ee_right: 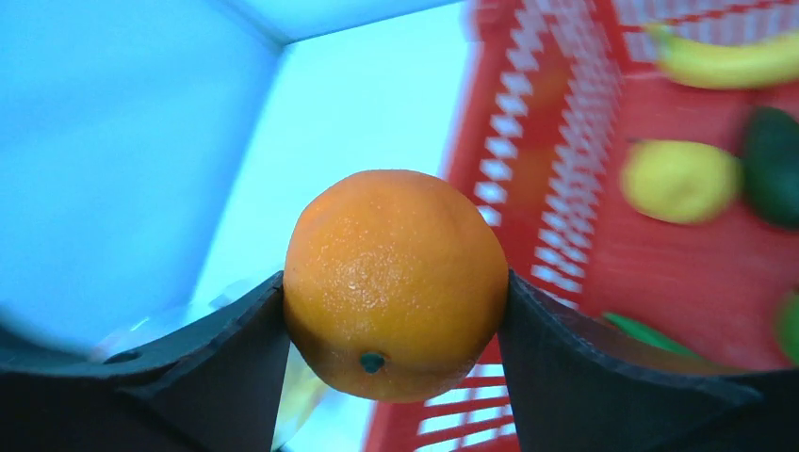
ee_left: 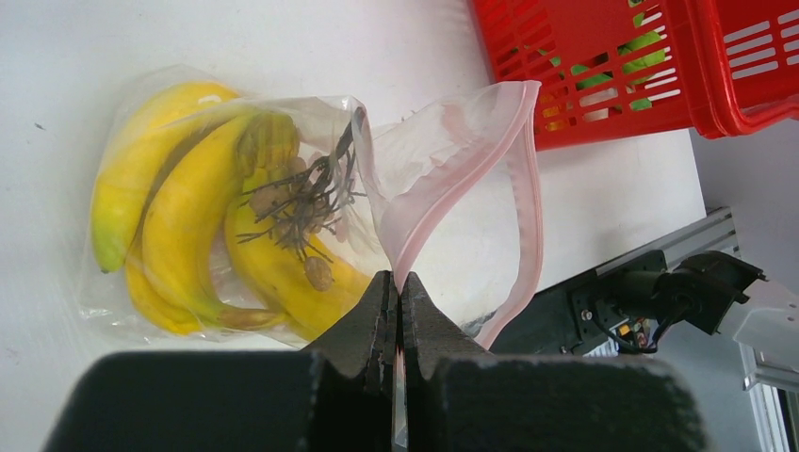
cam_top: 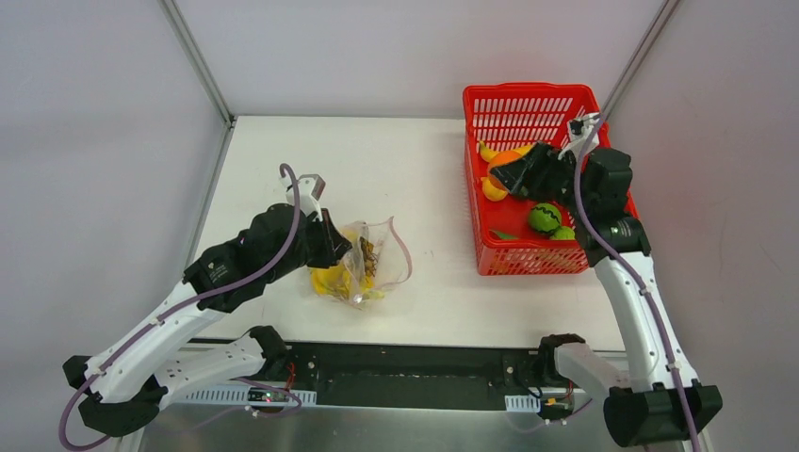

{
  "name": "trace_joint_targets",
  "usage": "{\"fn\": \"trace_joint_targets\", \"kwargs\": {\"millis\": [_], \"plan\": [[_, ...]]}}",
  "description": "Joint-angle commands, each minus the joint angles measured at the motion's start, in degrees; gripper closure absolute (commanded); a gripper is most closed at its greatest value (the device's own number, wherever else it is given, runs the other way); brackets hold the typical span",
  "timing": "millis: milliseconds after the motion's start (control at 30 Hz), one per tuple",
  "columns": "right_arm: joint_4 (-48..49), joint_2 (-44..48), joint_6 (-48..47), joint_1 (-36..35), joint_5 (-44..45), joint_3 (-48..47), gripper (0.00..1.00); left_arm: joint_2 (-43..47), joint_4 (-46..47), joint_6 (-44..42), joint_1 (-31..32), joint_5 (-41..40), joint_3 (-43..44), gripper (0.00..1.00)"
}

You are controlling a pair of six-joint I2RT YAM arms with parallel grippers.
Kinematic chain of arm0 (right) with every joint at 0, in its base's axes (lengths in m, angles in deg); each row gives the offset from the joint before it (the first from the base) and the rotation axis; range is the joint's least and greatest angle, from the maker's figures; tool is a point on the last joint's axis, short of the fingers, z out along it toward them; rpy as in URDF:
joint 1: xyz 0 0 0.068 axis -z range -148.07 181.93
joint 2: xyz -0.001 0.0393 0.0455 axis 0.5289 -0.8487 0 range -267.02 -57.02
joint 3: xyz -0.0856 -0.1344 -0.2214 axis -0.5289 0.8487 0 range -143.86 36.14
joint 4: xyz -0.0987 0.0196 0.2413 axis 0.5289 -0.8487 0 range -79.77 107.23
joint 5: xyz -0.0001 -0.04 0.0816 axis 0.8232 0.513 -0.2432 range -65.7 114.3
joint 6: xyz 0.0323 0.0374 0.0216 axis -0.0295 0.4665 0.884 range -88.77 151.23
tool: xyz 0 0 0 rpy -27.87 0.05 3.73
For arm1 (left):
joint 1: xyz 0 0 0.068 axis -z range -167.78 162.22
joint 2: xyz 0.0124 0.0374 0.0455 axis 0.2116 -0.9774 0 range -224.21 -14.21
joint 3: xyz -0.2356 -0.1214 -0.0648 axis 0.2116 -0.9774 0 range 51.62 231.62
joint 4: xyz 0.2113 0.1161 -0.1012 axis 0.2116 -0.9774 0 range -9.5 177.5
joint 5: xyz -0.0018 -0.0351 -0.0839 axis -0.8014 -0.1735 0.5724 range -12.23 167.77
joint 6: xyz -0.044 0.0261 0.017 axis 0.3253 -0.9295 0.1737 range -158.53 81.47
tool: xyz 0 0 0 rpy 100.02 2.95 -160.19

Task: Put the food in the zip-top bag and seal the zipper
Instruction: Place the fake fruit in the zipper food storage bag.

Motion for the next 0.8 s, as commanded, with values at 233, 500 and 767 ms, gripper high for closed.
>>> {"fn": "trace_joint_targets", "kwargs": {"millis": [233, 500, 767], "plan": [[15.95, 2.06, 1.01, -11.96, -36.93, 1.73, 0.49, -0.85, 3.2, 0.71, -0.73, 1.36, 1.67, 1.0], [1.69, -3.74, -11.04, -27.55, -29.11, -4.6, 0.5, -0.67, 3.73, 1.37, -0.73, 2.28, 1.23, 1.0], [-3.77, -11.78, -16.22, -38.61, -16.28, -9.91, 0.49, -0.03, 3.89, 1.64, -0.71, 2.81, 1.12, 1.0]]}}
